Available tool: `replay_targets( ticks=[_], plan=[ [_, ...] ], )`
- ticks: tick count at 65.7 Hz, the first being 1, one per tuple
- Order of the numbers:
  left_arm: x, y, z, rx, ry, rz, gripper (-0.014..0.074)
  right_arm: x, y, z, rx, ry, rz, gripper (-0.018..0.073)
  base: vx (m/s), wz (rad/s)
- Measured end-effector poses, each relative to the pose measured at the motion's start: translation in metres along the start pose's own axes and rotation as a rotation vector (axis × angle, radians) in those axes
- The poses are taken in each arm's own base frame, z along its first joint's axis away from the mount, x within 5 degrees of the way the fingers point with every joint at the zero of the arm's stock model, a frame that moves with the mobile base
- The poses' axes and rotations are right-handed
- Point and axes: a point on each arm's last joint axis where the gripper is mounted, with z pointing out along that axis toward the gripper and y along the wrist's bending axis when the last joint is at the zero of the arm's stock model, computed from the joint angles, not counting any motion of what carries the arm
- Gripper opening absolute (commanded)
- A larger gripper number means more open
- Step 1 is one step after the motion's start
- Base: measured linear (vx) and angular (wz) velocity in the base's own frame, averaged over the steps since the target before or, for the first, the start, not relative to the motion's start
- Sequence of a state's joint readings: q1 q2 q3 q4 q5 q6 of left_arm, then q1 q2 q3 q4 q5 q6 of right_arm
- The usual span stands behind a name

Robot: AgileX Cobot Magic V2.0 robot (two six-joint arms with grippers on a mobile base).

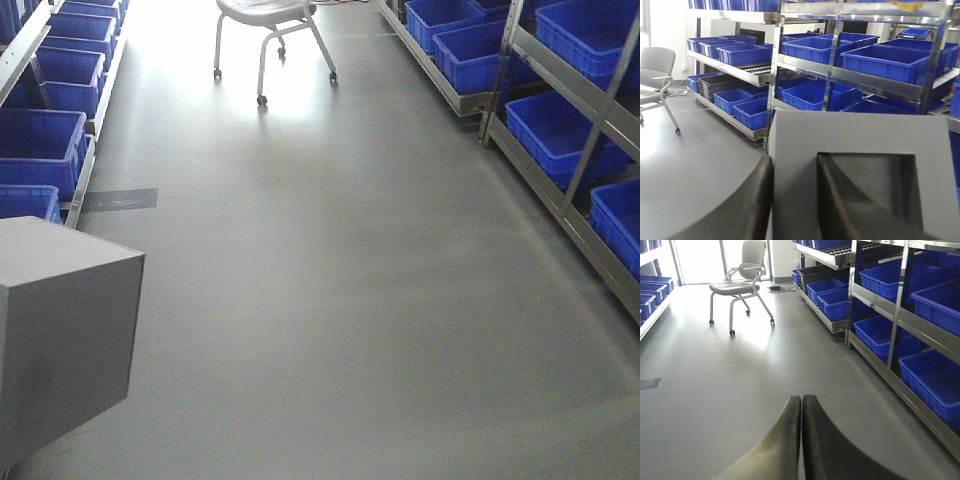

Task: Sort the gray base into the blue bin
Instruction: 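Drive the base down the aisle between blue bin shelves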

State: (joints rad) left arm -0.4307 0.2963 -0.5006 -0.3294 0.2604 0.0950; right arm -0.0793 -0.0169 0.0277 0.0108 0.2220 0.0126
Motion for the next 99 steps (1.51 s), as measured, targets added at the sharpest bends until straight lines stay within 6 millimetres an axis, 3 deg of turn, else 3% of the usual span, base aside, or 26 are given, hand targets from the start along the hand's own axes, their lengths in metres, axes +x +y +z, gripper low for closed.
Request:
replay_targets(
  ticks=[99],
  plan=[
    [0.0000, 0.0000, 0.0000, 0.000, 0.000, 0.000, 0.0004, 0.0000, 0.0000, 0.0000, 0.000, 0.000, 0.000, -0.0005, 0.43, 0.05]
  ],
)
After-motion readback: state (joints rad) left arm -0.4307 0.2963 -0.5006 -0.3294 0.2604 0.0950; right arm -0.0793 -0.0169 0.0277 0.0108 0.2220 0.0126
